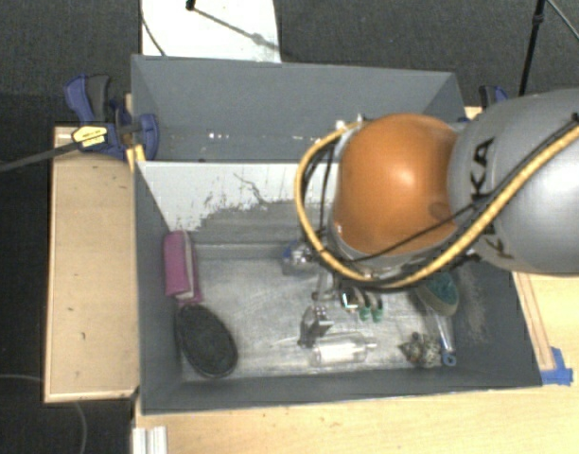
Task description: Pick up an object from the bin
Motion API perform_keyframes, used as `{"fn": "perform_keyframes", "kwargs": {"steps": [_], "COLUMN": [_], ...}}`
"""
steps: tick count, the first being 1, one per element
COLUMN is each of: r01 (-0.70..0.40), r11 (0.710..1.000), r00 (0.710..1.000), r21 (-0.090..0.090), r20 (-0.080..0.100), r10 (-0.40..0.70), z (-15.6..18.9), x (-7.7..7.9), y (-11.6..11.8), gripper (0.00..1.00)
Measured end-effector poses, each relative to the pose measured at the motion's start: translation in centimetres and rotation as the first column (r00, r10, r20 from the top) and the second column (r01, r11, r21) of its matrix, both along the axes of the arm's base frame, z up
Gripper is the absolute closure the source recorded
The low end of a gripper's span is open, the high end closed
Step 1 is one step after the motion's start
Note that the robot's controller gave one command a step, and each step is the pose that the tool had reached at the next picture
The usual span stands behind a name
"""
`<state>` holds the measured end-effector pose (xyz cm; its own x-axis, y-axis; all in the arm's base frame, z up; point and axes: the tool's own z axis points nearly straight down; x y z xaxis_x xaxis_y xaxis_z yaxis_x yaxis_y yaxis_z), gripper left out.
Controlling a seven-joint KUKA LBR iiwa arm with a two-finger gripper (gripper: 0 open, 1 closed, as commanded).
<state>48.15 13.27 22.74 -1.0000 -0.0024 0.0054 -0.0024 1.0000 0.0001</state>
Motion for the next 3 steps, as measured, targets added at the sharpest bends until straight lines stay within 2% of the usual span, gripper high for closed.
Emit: {"fn": "perform_keyframes", "kwargs": {"steps": [1, 2, 3], "r01": [-0.227, -0.339, -0.333], "r11": [0.974, 0.941, 0.943], "r00": [0.974, 0.941, 0.943], "r21": [0.001, -0.018, -0.018], "r20": [0.002, 0.002, -0.001], "r10": [0.227, 0.339, 0.333], "z": [-13.1, -15.3, -15.3], "x": [1.4, 1.3, 1.2], "y": [9.4, 11.0, 10.9], "gripper": [0.0, 0.0, 1.0]}}
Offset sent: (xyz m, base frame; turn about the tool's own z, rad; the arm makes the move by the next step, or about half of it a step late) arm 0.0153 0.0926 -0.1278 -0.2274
